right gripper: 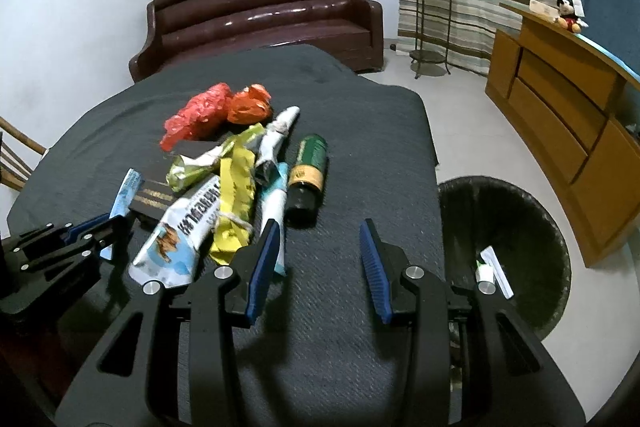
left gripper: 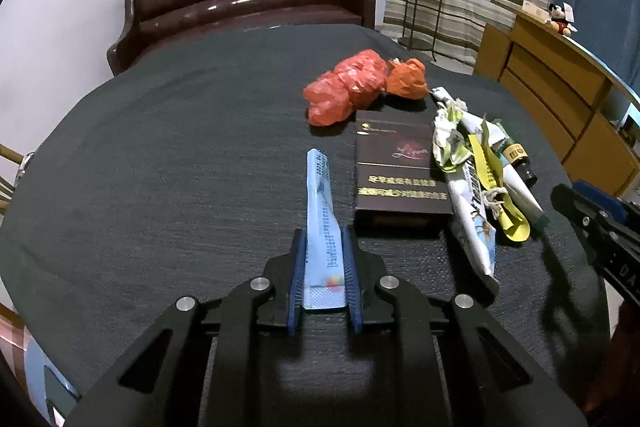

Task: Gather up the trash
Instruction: 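Return both tools to the table and grasp the blue tube with the left gripper, then grasp the green bottle with the right gripper while the left gripper holds the tube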

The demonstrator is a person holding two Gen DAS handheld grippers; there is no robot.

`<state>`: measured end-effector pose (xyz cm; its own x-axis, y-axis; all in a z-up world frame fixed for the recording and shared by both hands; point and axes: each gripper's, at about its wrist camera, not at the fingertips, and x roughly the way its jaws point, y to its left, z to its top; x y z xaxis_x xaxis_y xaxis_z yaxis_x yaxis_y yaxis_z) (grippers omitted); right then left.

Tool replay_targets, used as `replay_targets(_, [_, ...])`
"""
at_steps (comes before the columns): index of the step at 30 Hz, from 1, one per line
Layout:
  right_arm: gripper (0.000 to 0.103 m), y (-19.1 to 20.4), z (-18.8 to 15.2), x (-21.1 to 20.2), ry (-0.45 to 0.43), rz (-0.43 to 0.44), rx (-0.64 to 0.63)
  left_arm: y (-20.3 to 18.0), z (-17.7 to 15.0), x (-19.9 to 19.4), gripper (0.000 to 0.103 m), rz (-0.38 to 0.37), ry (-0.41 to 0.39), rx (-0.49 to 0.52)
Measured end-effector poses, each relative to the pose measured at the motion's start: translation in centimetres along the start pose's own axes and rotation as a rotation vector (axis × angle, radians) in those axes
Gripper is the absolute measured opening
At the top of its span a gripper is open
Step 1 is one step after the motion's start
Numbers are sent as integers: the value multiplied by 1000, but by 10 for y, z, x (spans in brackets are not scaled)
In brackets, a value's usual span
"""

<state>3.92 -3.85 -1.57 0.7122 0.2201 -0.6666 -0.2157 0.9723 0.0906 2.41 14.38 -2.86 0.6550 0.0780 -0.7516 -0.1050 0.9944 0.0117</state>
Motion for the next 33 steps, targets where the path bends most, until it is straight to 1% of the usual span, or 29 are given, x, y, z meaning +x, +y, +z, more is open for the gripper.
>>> replay_targets(6, [40, 0, 17, 12, -3, -9, 4, 16, 6, -5, 20, 25, -20, -20])
replay_targets(15, [40, 3, 39, 44, 50, -14, -5, 35, 18, -2, 20, 55, -40, -44])
replay_targets(18, [38, 5, 41, 51, 69, -14, -16, 39, 21, 0, 20, 57, -42, -47])
replay_targets(20, [28, 6, 42, 56, 86, -12, -19, 40, 22, 2, 20, 57, -42, -50])
replay_targets(22, [24, 7, 42, 60, 95, -8, -20, 40, 22, 2, 20, 54, -42, -51])
replay_targets(27, [24, 8, 42, 60, 92, -5, -17, 41, 23, 4, 20, 47, -43, -50])
replay_targets(33, [24, 4, 37, 50, 69, 2, 1, 32, 26, -2, 20, 33, -61, -37])
